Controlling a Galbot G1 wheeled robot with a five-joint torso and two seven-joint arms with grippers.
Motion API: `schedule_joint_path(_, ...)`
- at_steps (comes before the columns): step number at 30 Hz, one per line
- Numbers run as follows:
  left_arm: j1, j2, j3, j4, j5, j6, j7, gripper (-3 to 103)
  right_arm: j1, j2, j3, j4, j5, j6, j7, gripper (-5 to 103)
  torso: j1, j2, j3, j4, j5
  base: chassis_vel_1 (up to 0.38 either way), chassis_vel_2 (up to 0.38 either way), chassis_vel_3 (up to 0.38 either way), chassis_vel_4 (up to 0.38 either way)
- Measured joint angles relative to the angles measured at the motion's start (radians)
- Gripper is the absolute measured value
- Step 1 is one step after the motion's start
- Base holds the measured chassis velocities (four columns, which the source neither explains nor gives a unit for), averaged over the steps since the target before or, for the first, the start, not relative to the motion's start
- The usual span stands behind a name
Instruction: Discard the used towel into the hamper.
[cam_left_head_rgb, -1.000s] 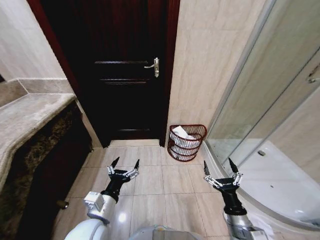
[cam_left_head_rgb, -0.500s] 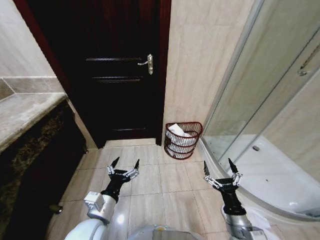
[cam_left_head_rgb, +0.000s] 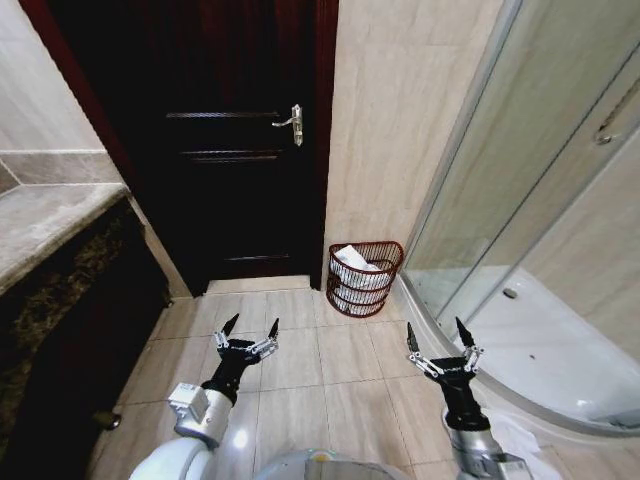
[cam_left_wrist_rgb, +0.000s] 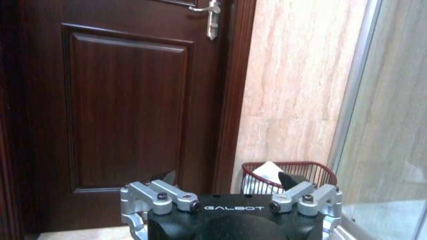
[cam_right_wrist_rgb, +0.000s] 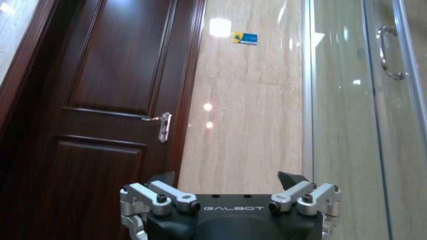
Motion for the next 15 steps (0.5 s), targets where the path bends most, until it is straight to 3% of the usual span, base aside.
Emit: schedule_joint_path(15,0.000,0.000,0.000,0.000,0.000,0.000,0.000,100,-0.002,0.000,-0.004,-0.009,-0.001,0.019,0.003,100,-0.024,-0.065,-0.041,0.0000,0.0000,0.000,0.000,0.000,0.000)
